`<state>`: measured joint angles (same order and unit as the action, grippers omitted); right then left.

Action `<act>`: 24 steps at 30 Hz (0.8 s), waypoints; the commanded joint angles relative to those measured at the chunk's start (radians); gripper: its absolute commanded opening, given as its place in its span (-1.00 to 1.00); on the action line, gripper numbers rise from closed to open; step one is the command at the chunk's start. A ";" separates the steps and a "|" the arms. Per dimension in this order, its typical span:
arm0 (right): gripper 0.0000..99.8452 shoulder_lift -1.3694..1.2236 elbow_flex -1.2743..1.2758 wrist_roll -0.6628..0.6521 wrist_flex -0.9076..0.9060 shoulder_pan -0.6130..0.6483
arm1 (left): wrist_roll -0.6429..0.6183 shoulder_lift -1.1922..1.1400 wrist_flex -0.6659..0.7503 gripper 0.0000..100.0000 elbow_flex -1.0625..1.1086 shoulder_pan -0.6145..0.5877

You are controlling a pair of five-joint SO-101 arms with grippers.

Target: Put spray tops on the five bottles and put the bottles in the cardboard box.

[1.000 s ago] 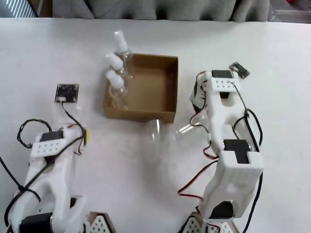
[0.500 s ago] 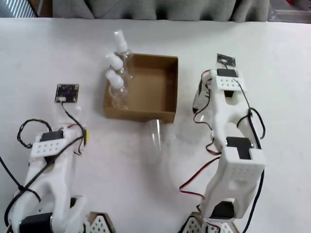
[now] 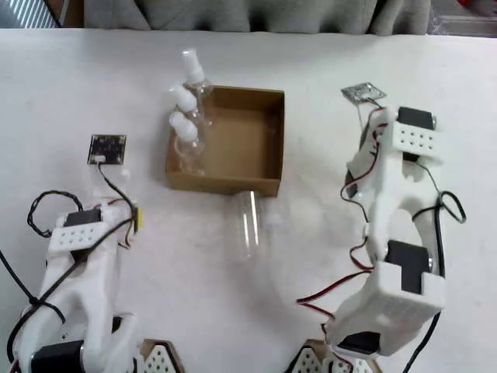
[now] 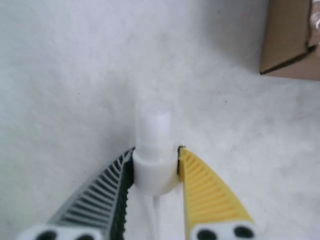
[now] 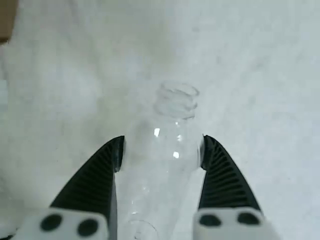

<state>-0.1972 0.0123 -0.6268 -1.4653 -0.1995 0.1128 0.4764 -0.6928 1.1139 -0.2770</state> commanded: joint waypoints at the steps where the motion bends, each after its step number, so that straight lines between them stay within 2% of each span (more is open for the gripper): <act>1: -0.96 0.081 0.091 -0.026 0.033 -0.051 | 0.012 0.039 0.020 -0.96 -0.006 0.004; 9: -0.95 0.249 0.379 -0.023 0.206 -0.165 | 0.012 0.039 0.020 -0.96 -0.006 0.004; 15: -0.94 0.344 0.494 -0.025 0.242 -0.200 | 0.012 0.039 0.020 -0.96 -0.006 0.004; 20: -0.74 0.360 0.506 -0.020 0.248 -0.200 | 0.012 0.039 0.020 -0.96 -0.006 0.005; 24: -0.72 0.364 0.505 0.020 0.252 -0.205 | 0.012 0.039 0.015 -0.96 -0.006 0.007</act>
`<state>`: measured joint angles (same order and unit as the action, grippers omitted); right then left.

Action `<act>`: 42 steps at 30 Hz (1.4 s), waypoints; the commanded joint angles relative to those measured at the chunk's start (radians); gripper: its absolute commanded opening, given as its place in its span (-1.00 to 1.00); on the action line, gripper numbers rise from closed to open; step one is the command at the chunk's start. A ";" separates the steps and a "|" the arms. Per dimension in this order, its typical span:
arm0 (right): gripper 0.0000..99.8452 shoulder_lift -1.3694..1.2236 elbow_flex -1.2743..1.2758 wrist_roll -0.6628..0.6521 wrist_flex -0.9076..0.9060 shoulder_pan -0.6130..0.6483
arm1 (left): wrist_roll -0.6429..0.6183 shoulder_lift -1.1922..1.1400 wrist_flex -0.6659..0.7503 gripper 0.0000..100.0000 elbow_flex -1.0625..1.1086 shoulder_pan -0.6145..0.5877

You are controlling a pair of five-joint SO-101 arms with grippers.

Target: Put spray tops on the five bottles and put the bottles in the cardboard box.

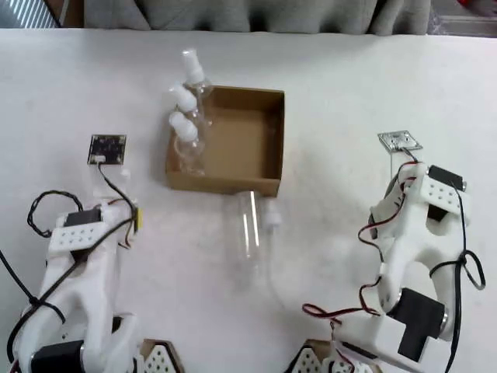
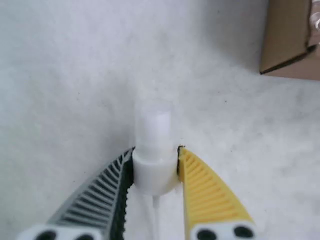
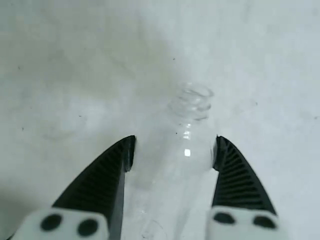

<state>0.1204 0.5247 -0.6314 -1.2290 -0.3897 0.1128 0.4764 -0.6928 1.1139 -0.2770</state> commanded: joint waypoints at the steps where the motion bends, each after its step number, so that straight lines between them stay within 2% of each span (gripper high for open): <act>1: -0.70 0.050 -0.012 0.032 0.013 -0.019 | 0.012 0.039 0.015 -0.96 -0.006 0.007; 7: -0.48 0.113 -0.066 0.029 -0.079 -0.022 | 0.012 0.039 0.012 -0.96 -0.005 0.005; 12: -0.50 0.237 -0.089 -0.011 -0.171 -0.025 | 0.012 0.039 0.012 -0.96 -0.005 0.005; 18: -0.70 0.380 -0.081 -0.018 -0.243 -0.081 | 0.012 0.039 0.012 -0.96 -0.005 0.005; 23: -0.62 0.410 -0.031 -0.020 -0.236 -0.186 | 0.012 0.039 0.012 -0.96 -0.005 0.005; 31: -0.56 0.409 0.094 -0.018 -0.016 -0.269 | 0.012 0.039 0.012 -0.96 -0.005 0.008; 36: -0.56 0.406 0.152 -0.011 0.180 -0.380 | 0.012 0.039 0.012 -0.96 -0.005 0.007; 42: -0.56 0.237 0.095 -0.018 0.219 -0.406 | 0.012 0.039 0.012 -0.96 -0.005 0.010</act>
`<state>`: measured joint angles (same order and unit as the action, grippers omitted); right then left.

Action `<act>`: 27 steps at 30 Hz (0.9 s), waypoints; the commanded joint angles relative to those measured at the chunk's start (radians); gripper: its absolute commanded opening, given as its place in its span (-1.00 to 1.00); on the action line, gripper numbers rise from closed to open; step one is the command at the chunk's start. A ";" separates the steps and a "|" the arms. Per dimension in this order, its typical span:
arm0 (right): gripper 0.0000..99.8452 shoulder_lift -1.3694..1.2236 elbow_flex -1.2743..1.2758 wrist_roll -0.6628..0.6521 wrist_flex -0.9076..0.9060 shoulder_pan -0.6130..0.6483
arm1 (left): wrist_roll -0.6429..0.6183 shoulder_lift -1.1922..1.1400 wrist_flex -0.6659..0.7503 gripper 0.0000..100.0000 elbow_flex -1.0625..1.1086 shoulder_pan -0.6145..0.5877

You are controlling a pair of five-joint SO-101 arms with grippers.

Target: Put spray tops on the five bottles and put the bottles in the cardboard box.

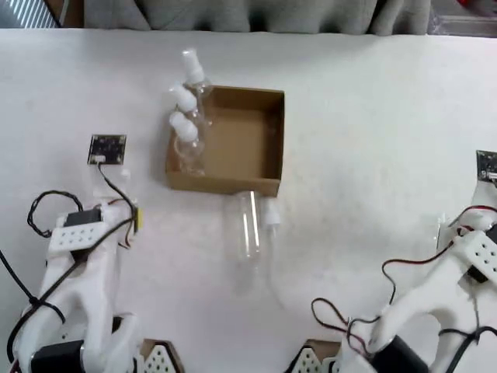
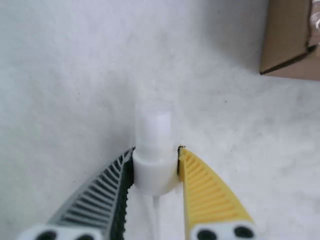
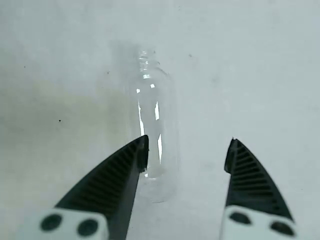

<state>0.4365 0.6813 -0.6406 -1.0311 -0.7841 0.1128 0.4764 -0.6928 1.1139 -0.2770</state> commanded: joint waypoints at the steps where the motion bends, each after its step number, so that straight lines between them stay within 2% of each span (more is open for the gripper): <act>1: -0.56 -0.130 -0.092 -0.006 0.016 -0.012 | 0.012 0.039 0.012 -0.96 -0.005 0.010; 6: -0.56 -0.320 -0.253 -0.002 -0.093 0.024 | 0.011 0.039 0.015 -0.96 -0.005 0.012; 10: -0.55 -0.363 -0.347 0.000 -0.220 0.076 | 0.011 0.036 0.020 -0.96 -0.011 0.012; 14: -0.52 -0.372 -0.377 0.049 -0.222 0.081 | 0.011 0.036 0.020 -0.96 -0.012 0.012; 17: -0.45 -0.384 -0.371 0.038 -0.223 0.081 | 0.011 0.036 0.020 -0.96 -0.012 0.012; 27: -0.47 -0.507 -0.377 0.046 -0.180 0.140 | 0.011 0.036 0.021 -0.96 -0.012 0.013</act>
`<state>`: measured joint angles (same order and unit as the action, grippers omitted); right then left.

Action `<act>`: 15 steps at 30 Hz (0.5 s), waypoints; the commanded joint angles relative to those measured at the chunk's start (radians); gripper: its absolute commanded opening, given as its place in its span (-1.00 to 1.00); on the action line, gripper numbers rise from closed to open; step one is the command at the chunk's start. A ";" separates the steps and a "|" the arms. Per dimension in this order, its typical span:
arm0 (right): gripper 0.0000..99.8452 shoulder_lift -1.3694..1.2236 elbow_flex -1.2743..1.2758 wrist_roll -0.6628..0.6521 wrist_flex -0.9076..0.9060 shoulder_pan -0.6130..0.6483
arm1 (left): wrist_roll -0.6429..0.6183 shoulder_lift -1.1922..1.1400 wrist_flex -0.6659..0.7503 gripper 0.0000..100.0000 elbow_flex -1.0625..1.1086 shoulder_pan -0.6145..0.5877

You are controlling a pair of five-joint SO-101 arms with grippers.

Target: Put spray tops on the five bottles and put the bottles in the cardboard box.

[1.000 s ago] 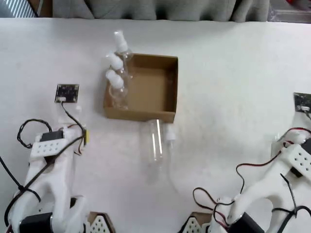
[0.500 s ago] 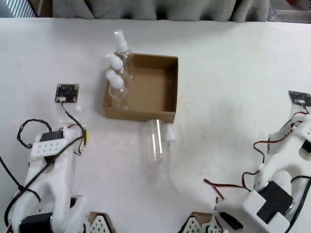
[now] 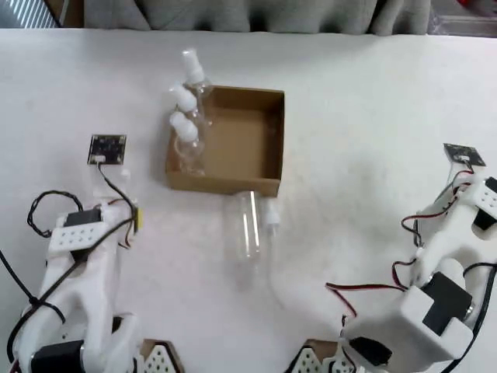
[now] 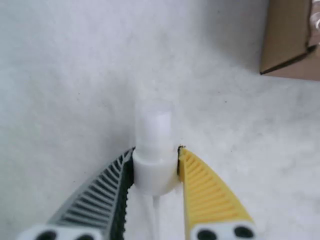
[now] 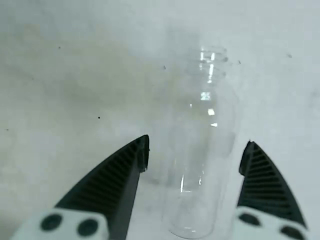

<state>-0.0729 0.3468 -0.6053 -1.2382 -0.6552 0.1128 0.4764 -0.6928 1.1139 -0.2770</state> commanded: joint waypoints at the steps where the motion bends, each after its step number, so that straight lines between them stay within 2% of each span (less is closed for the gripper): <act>1: -0.47 -0.004 -0.043 0.011 0.038 0.012 | 0.011 0.036 0.021 -0.96 -0.012 0.013; 15: -0.47 -0.015 -0.034 0.011 0.087 0.002 | 0.012 0.035 0.023 -0.96 -0.012 0.025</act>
<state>-0.0928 0.3468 -0.6007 -1.1661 -0.6536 0.1128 0.4764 -0.6928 1.1139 -0.2662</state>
